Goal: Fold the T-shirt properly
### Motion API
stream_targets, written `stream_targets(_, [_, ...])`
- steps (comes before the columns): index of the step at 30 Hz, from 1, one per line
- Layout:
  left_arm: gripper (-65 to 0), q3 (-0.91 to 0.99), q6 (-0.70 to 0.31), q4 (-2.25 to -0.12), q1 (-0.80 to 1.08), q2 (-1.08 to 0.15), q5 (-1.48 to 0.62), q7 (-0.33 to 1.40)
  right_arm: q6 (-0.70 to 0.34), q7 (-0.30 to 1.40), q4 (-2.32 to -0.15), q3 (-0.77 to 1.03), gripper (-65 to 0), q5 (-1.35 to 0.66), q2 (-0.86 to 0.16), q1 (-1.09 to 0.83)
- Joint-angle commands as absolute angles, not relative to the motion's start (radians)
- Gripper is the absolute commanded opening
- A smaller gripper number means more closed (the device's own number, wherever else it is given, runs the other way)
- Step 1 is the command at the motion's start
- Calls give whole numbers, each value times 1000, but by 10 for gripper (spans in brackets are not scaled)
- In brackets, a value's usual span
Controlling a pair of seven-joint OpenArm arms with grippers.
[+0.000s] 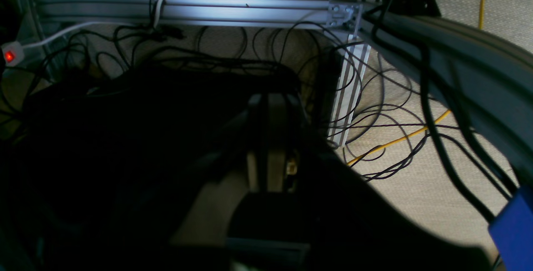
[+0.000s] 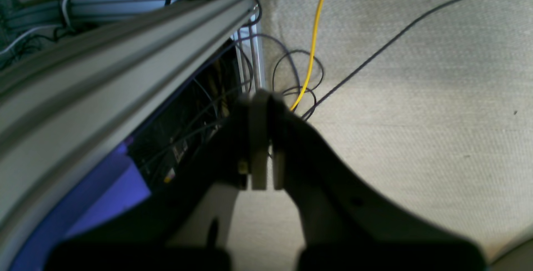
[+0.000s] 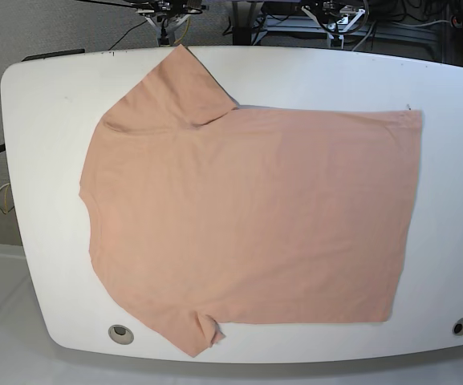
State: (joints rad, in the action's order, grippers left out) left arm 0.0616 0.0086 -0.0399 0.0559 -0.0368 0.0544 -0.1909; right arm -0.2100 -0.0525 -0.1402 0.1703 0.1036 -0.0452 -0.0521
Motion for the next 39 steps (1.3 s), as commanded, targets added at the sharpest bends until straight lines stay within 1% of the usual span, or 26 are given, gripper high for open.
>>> stream_targets(1, [-650, 59, 14, -46, 73, -41, 56, -198, -218, -60, -147, 172, -642, 105, -51, -61])
stream_targets(39, [-647, 37, 4, -64, 87, -43, 35, -182, -222, -55, -194, 174, -639, 99, -55, -91])
